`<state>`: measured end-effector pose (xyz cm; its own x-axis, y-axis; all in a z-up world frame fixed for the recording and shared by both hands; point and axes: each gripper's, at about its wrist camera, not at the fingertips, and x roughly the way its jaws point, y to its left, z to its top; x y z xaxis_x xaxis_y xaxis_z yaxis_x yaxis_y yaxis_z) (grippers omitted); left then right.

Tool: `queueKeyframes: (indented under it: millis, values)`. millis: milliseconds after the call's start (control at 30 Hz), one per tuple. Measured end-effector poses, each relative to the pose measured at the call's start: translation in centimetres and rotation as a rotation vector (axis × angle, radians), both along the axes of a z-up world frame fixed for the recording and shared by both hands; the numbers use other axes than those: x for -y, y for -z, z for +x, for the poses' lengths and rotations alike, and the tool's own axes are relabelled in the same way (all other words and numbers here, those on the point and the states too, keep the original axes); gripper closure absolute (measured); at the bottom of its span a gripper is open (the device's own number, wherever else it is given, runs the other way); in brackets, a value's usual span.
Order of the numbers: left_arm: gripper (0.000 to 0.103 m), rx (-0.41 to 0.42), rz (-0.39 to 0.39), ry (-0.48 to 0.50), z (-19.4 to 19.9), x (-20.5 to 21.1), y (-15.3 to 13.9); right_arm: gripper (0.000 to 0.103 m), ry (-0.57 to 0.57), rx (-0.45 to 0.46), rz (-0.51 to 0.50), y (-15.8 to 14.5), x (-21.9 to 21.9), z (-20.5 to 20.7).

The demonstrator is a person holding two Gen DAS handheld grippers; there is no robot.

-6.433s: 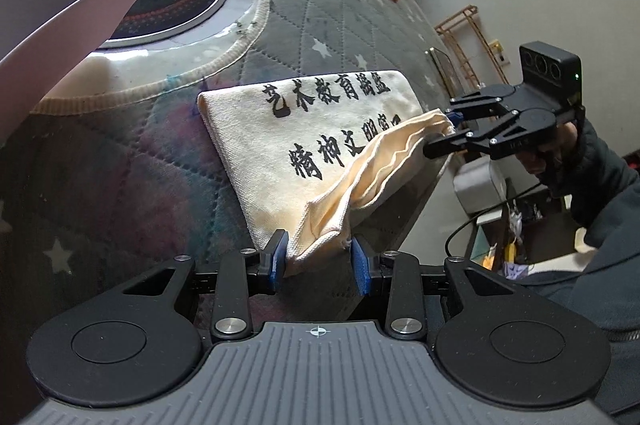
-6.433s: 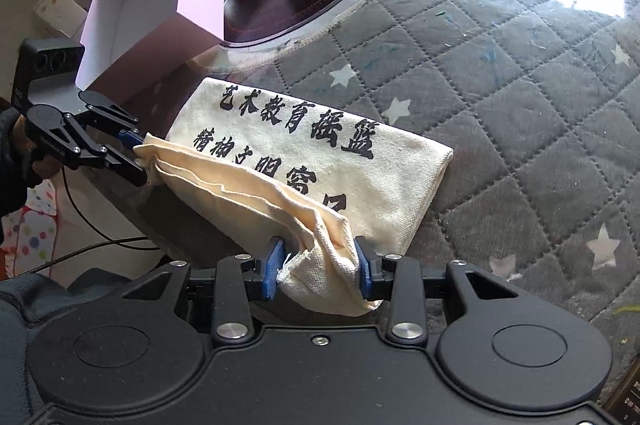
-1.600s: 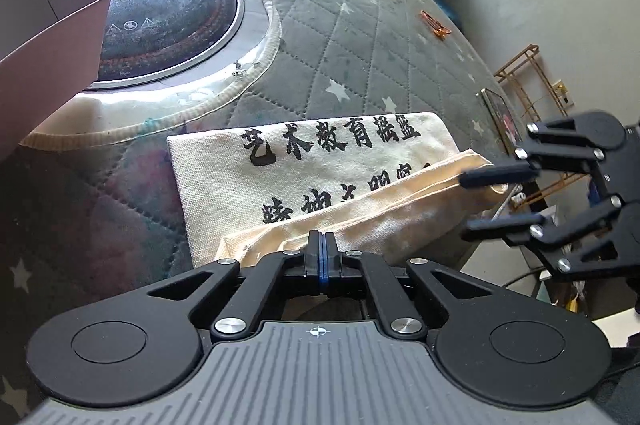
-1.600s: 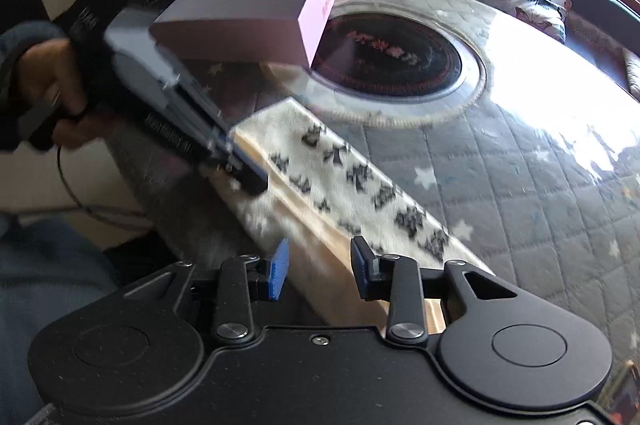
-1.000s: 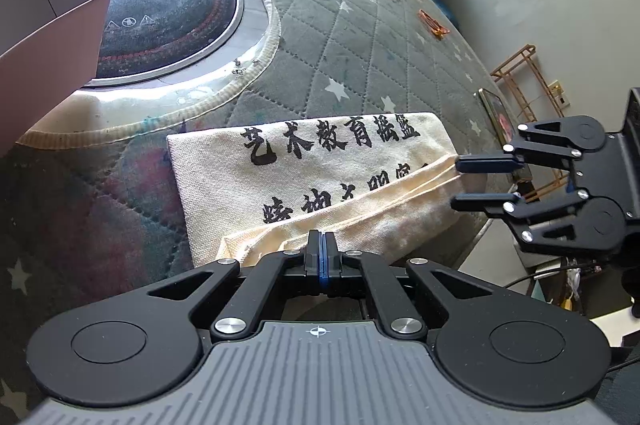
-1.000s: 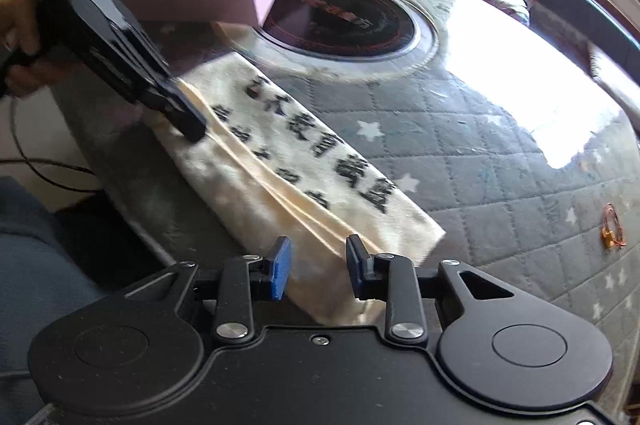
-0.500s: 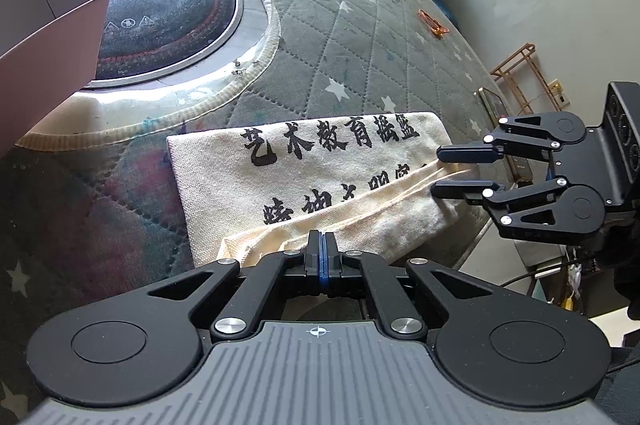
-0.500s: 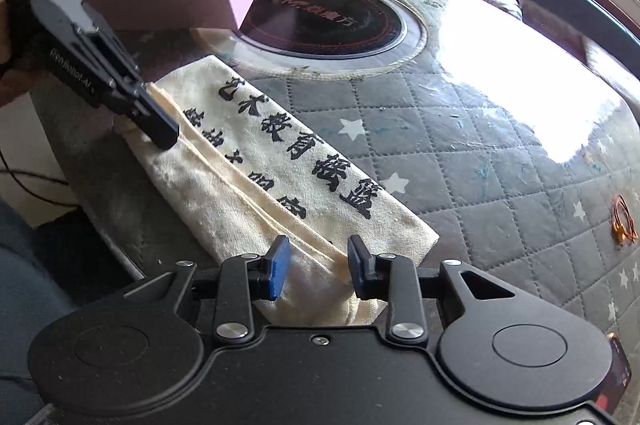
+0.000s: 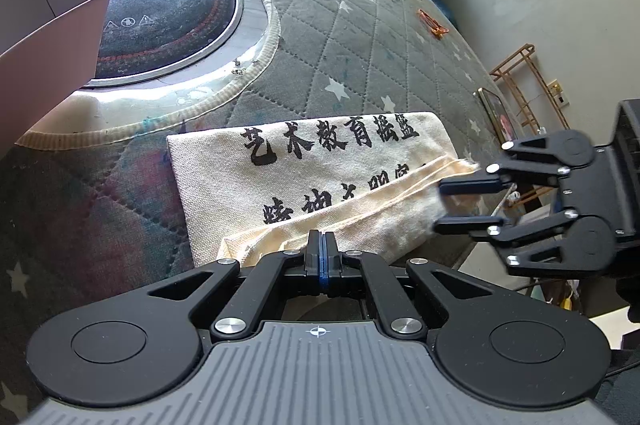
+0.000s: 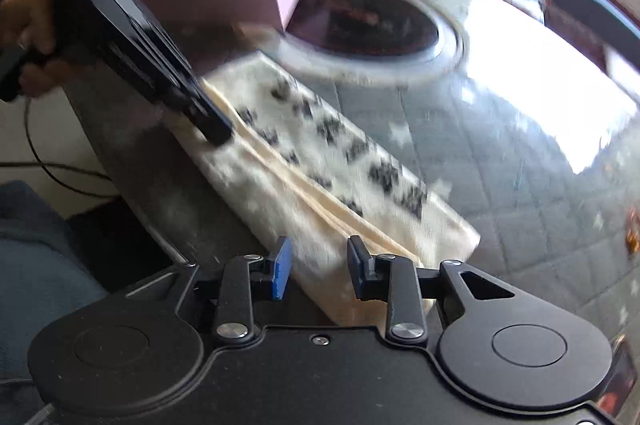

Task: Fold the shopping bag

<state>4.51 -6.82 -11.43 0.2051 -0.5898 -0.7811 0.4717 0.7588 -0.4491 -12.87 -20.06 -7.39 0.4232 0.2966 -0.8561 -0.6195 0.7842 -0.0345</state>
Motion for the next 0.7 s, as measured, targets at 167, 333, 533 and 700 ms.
queueKeyframes:
  millis: [167,333,533,700]
  values:
    - [0.1,-0.004,-0.001,-0.001,0.1,0.0,0.0,0.072,-0.01,0.02,-0.011,0.1,-0.2,-0.4]
    - [0.1,-0.006,-0.002,-0.001,0.1,0.0,0.0,0.072,-0.024,0.035,0.028,-1.1,-1.2,-0.2]
    - [0.1,-0.01,-0.006,-0.002,0.2,-0.1,0.0,0.072,-0.104,0.039,0.052,-0.3,-3.8,0.2]
    - [0.1,-0.012,-0.007,-0.003,0.2,-0.1,0.1,0.071,-0.073,0.016,0.098,0.2,-3.9,1.2]
